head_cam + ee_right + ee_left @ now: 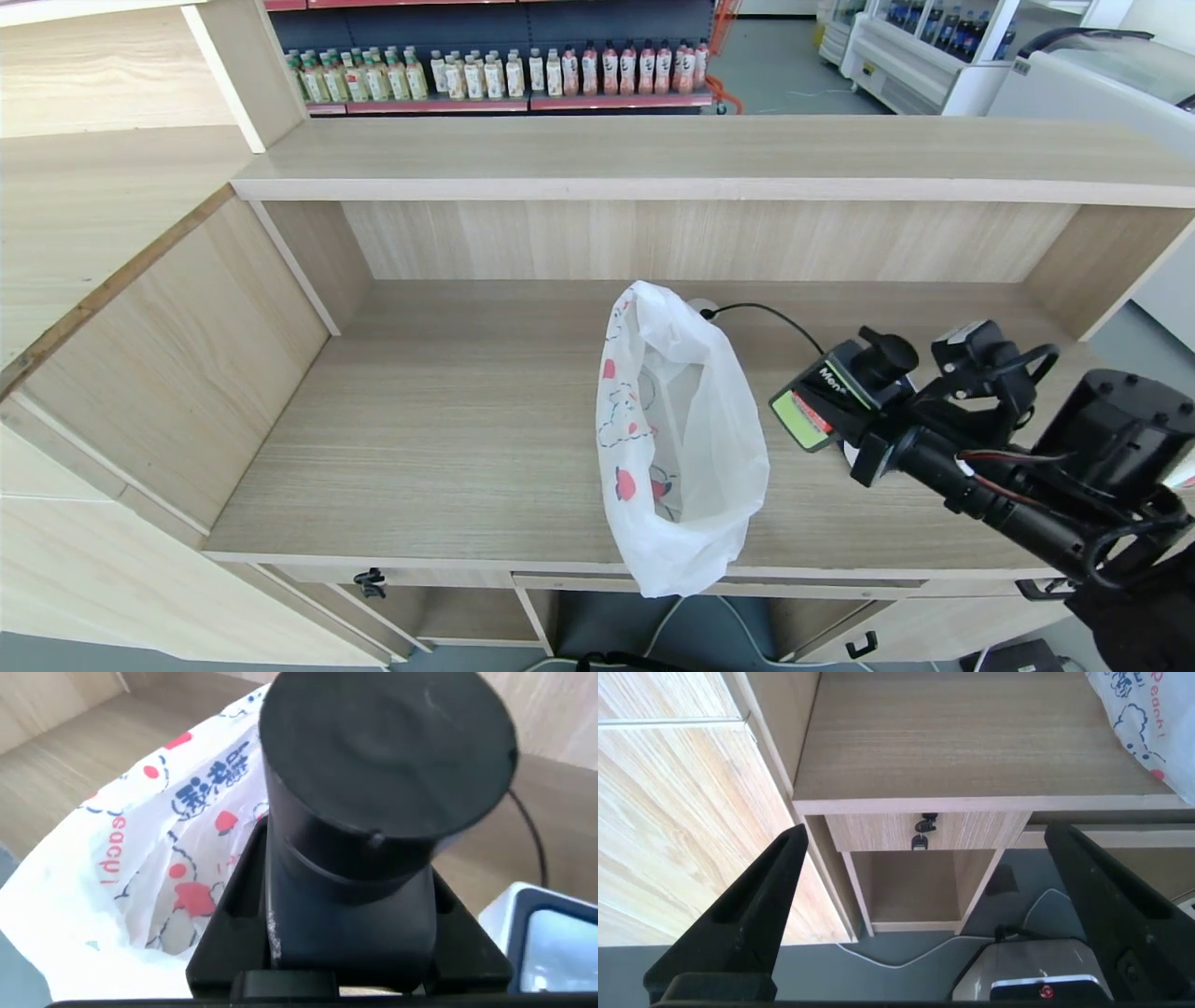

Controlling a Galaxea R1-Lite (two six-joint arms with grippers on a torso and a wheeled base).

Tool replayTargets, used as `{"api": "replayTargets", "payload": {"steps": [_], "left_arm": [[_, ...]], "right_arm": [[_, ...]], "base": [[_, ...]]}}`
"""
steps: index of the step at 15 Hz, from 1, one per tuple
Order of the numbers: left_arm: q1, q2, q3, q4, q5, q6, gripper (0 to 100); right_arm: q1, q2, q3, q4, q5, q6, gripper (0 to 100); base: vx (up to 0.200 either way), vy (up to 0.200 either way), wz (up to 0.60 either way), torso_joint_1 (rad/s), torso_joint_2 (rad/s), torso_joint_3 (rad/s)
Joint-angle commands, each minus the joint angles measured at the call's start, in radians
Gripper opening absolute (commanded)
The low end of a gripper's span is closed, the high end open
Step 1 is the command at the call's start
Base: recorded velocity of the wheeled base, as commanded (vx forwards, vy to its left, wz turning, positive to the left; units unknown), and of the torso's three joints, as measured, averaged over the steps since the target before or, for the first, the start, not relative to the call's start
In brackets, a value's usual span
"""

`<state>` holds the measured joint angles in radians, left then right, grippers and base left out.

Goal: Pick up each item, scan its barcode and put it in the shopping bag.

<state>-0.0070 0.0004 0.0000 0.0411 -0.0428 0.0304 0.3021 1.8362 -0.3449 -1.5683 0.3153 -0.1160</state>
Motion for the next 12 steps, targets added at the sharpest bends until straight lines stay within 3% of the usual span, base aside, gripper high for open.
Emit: {"api": "replayTargets", "payload": {"steps": [1,12], "left_arm": [[-0.001,0.000,0.000,0.000,0.000,0.000,100],[-0.001,0.000,0.000,0.000,0.000,0.000,100]], "right_arm": [[0.020,0.095,0.000,-0.003,0.018,0.009,0],[0.091,0.256,-0.194,-0.003,0.018,0.038,0]], "base": [[0.000,0.000,0.00,0.000,0.00,0.000],[0.000,0.000,0.00,0.000,0.00,0.000]]}}
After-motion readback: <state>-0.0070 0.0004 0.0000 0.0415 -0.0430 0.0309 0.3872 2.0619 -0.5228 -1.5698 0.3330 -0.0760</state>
